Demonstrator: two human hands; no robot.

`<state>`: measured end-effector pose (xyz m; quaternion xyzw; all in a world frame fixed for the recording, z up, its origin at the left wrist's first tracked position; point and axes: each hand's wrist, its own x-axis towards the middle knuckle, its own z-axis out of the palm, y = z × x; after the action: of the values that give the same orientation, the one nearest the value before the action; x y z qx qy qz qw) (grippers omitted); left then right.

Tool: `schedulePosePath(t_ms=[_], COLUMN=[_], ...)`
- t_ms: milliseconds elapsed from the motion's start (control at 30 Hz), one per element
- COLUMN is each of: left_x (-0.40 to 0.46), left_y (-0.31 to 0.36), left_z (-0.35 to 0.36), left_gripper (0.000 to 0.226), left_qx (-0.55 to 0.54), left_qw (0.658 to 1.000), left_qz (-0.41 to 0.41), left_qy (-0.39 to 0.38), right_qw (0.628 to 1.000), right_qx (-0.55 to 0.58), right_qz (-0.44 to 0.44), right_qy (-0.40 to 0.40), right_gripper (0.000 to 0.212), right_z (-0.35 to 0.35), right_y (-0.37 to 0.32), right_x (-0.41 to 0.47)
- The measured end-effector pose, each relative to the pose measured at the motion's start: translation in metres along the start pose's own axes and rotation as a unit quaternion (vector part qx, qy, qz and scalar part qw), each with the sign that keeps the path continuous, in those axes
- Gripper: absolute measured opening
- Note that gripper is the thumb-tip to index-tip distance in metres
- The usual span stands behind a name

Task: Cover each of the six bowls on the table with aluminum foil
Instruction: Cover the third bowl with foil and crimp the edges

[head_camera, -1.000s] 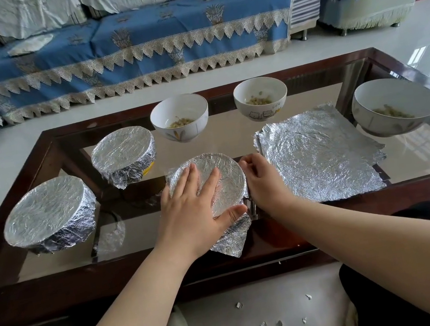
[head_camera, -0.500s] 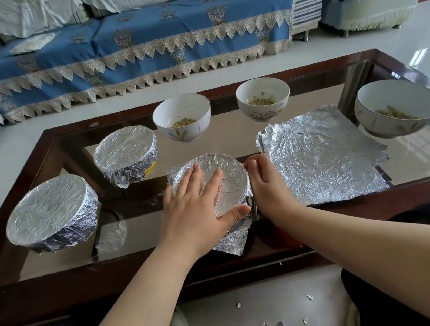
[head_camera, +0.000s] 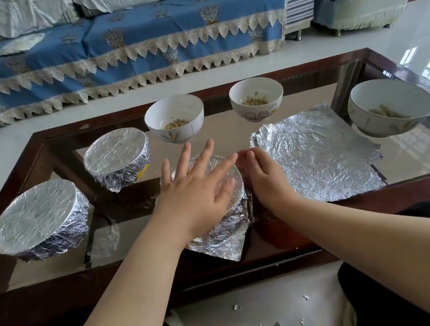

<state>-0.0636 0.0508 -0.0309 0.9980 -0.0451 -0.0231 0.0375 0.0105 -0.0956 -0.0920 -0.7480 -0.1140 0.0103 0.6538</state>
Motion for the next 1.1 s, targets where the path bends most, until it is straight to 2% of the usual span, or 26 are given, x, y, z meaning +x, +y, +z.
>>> schedulePosePath(t_ms=[200, 400, 700, 1000, 1100], left_x=[0.014, 0.011, 0.012, 0.012, 0.012], left_y=[0.0, 0.0, -0.001, 0.001, 0.002], left_z=[0.013, 0.014, 0.016, 0.014, 0.014], left_gripper=[0.062, 0.068, 0.069, 0.069, 0.07], left_qx=[-0.015, -0.016, -0.01, -0.017, -0.017], left_qw=[0.998, 0.999, 0.999, 0.999, 0.999], left_qz=[-0.002, -0.01, -0.008, -0.015, -0.018], left_qy=[-0.06, -0.05, -0.048, -0.048, -0.046], right_qw=[0.999, 0.995, 0.994, 0.982, 0.983], right_qx=[-0.034, -0.087, -0.081, -0.162, -0.164], right_qz=[0.017, 0.033, 0.066, 0.071, 0.053], right_qy=[-0.025, -0.019, 0.0, -0.062, -0.071], right_gripper=[0.021, 0.02, 0.022, 0.02, 0.011], right_z=[0.005, 0.003, 0.006, 0.004, 0.005], right_y=[0.008, 0.011, 0.006, -0.002, -0.004], right_x=[-0.01, -0.01, -0.004, 0.006, 0.006])
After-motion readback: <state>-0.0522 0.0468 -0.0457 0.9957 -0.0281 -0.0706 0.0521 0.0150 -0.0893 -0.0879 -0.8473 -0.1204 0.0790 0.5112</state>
